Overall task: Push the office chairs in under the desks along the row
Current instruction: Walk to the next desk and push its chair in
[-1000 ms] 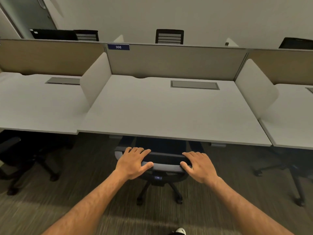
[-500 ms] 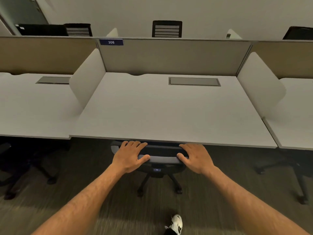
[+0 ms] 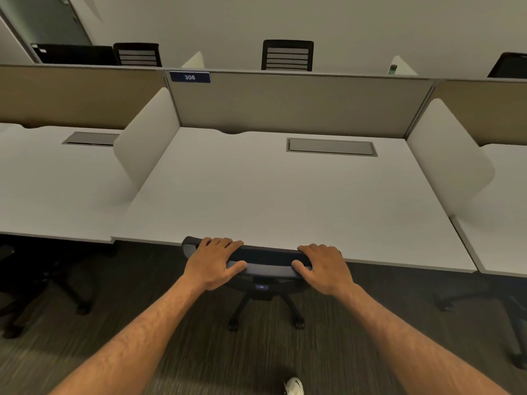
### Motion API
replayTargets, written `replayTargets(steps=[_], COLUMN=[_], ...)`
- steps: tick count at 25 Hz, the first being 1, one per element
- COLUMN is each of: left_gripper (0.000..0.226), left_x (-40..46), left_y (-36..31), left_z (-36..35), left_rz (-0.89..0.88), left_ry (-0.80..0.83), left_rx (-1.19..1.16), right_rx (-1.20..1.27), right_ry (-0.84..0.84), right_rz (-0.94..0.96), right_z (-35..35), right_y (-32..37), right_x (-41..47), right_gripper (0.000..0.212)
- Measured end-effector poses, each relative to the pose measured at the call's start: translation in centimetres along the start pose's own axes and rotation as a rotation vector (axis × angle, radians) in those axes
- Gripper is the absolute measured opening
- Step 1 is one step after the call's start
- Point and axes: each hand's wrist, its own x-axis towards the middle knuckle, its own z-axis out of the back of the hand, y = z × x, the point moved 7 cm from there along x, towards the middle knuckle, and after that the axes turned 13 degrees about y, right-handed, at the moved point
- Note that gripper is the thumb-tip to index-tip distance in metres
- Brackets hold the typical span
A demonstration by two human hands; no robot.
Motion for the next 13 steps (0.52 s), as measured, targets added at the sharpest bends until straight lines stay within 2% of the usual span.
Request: replayTargets(steps=[6, 9, 13], left_gripper=[0.087, 0.087, 0.089], left_x=[0.2, -0.3, -1.4], left_y=[0.4, 0.2, 0.6], left_z=[0.1, 0.0, 1.4], left_rz=[0.006, 0.010, 0.033], left_ry=[0.036, 0.074, 0.055], left_rx=[0.014, -0.014, -0.065], right_rx=[0.007, 0.050, 0.119], right_ry=[0.023, 0.095, 0.166], right_rz=[-0.007, -0.025, 0.073], right_z=[0.0, 0.0, 1.4], right_y=[0.3, 0.8, 3.9], right_x=[0.4, 1.0, 2.9], right_gripper=[0.072, 0.066, 0.063])
